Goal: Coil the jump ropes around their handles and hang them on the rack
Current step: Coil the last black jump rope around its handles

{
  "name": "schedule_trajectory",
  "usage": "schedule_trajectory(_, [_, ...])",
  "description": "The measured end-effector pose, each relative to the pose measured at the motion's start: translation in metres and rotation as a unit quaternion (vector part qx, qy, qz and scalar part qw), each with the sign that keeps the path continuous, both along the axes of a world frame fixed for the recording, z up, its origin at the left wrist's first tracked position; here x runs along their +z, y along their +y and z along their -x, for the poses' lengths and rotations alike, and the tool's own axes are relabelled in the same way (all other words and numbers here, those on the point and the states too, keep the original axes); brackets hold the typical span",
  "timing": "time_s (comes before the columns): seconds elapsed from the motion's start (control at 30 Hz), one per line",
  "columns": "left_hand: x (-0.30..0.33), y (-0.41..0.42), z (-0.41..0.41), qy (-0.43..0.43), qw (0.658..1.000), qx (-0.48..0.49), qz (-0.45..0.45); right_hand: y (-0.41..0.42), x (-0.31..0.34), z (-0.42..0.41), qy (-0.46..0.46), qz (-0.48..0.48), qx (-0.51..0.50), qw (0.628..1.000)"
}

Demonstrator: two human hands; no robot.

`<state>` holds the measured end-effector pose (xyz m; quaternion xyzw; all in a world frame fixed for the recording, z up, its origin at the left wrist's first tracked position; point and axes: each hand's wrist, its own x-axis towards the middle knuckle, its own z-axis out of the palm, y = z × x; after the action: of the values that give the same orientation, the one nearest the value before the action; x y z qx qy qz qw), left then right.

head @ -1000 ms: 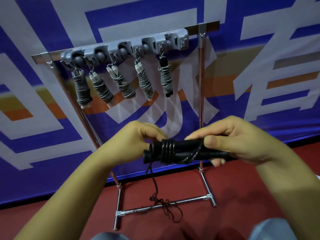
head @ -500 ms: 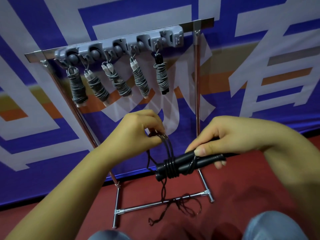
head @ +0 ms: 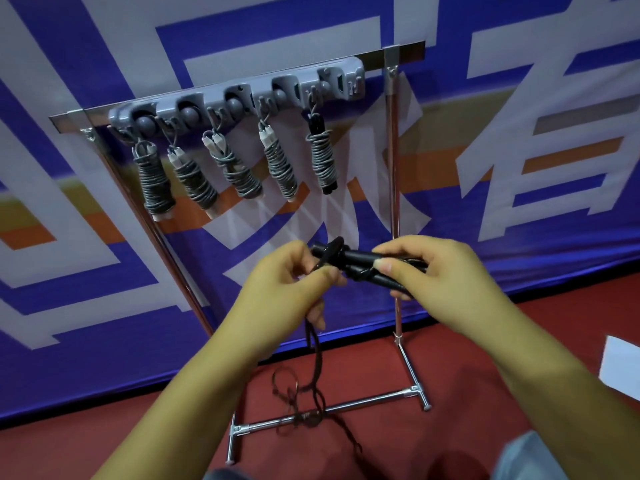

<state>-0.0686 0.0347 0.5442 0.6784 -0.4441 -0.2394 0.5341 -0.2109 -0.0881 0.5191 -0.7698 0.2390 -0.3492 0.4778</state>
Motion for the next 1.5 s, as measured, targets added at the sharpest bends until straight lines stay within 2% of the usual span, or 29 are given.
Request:
schedule_trajectory(0.1, [-0.001, 0.001, 0.001, 0.193, 0.979, -0.069, 0.014, 0.005, -0.007, -0.005, -0.072, -0.007, -0.02, 0.997])
schedule_trajectory(0.2, [-0.004, 0.002, -0.006, 0.326, 0.927, -0.183, -0.023, 0.003, -0.011, -0.008, -0.091, 0.035, -0.05, 0.994])
schedule_trajectory(0.27, [-0.01, -0.001, -0.015, 0.389, 0.884, -0.255, -0.044, 0.002, -0.013, -0.01, -0.072, 0.095, -0.071, 0.99])
schedule_trajectory(0.37, [-0.02, -0.009, -0.027, 0.485, 0.776, -0.402, -0.036, 0.002, -0.016, -0.013, -0.075, 0.21, -0.1, 0.97])
schedule_trajectory(0.4, [-0.023, -0.012, -0.03, 0.496, 0.753, -0.43, -0.033, 0.002, -0.017, -0.013, -0.075, 0.242, -0.105, 0.962])
schedule_trajectory(0.47, [-0.029, -0.015, -0.035, 0.509, 0.736, -0.446, -0.035, 0.0, -0.019, -0.014, -0.066, 0.283, -0.113, 0.95])
schedule_trajectory(0.5, [-0.03, -0.016, -0.033, 0.515, 0.74, -0.433, -0.034, 0.0, -0.021, -0.014, -0.06, 0.295, -0.116, 0.946])
schedule_trajectory(0.53, [-0.03, -0.017, -0.03, 0.517, 0.758, -0.397, -0.027, 0.0, -0.022, -0.014, -0.054, 0.305, -0.119, 0.943])
schedule_trajectory(0.63, [-0.024, -0.018, -0.016, 0.477, 0.854, -0.208, 0.02, 0.002, -0.024, -0.014, -0.047, 0.329, -0.123, 0.935])
schedule_trajectory(0.7, [-0.023, -0.017, -0.012, 0.448, 0.878, -0.168, 0.028, 0.004, -0.024, -0.015, -0.048, 0.338, -0.12, 0.932])
schedule_trajectory(0.77, [-0.021, -0.016, -0.013, 0.467, 0.86, -0.203, 0.024, 0.005, -0.023, -0.017, -0.045, 0.351, -0.121, 0.927])
schedule_trajectory(0.97, [-0.027, -0.018, -0.023, 0.612, 0.728, -0.308, 0.021, 0.002, -0.026, -0.018, -0.052, 0.331, -0.122, 0.934])
schedule_trajectory(1.0, [-0.029, -0.019, -0.023, 0.625, 0.711, -0.321, 0.018, 0.002, -0.026, -0.017, -0.057, 0.323, -0.116, 0.938])
schedule_trajectory(1.03, [-0.029, -0.019, -0.023, 0.625, 0.711, -0.321, 0.017, 0.002, -0.027, -0.017, -0.062, 0.314, -0.113, 0.941])
schedule_trajectory(1.23, [-0.018, -0.019, -0.015, 0.557, 0.794, -0.243, 0.032, 0.006, -0.023, -0.015, -0.085, 0.273, -0.11, 0.952])
schedule_trajectory(1.4, [-0.005, -0.012, -0.015, 0.378, 0.891, -0.25, 0.014, 0.016, -0.017, -0.009, -0.142, 0.156, -0.109, 0.971])
schedule_trajectory(1.5, [0.002, -0.007, -0.013, 0.308, 0.927, -0.21, -0.026, 0.025, -0.015, -0.005, -0.164, 0.08, -0.094, 0.979])
